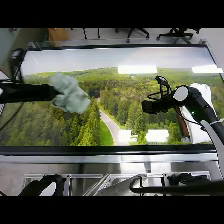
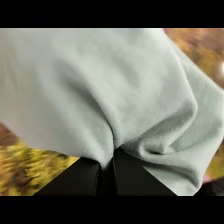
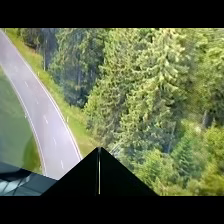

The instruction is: Fold the shirts.

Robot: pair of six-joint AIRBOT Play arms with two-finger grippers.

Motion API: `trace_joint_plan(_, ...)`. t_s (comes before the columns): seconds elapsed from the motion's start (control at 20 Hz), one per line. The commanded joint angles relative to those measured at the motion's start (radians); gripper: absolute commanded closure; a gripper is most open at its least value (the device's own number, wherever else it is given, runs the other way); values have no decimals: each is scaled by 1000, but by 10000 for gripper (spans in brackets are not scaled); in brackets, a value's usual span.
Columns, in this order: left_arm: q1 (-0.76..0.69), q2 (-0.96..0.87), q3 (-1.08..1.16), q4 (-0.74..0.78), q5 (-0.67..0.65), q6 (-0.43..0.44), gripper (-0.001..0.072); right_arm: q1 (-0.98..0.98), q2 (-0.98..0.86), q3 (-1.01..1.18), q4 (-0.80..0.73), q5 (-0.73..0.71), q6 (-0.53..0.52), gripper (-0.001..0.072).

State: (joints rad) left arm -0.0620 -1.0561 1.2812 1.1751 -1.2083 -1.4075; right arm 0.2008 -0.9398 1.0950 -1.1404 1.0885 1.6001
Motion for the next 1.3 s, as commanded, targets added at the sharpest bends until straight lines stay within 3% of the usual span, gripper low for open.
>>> trace_joint_plan(0.0,-274,-69,-87,-24,152,-23,696,1,-1,0,0,0,0,691)
trace_joint_plan(0.2,-449,-264,-121,-26,296,-34,688,1,-6,0,0,0,0,691)
trace_joint_plan(0.25,-463,-307,-97,-25,284,-34,636,0,-9,0,0,0,0,691)
trace_joint_plan(0.3,-462,-335,-62,-26,251,-40,304,1,-14,0,2,-1,0,691)
trace_joint_plan(0.35,-446,-350,-16,-26,197,-72,62,0,-21,0,12,-15,0,690)
trace_joint_plan(0.5,-313,-337,130,-21,-11,-81,47,0,-32,0,16,-84,0,681)
trace_joint_plan(0.55,-251,-312,140,-17,-59,-74,47,0,-33,0,16,-90,0,624)
trace_joint_plan(0.6,-192,-283,124,-16,-84,-65,47,0,-37,0,15,-89,0,413)
trace_joint_plan(0.65,-130,-246,73,-16,-82,-59,47,0,-43,0,15,-89,-1,253)
trace_joint_plan(0.7,-74,-214,10,-17,-67,-59,47,0,-54,0,15,-86,-5,202)
trace_joint_plan(0.85,57,-145,-243,-60,76,-38,46,0,-95,0,26,-102,-80,207)
trace_joint_plan(1.0,114,-187,-418,-264,232,113,46,0,-145,1,115,-116,-152,208)
trace_joint_plan(1.15,125,-312,-429,-435,322,234,45,0,-202,1,315,-115,-319,208)
trace_joint_plan(1.25,124,-406,-374,-452,318,258,46,0,-239,1,416,-113,-405,208)
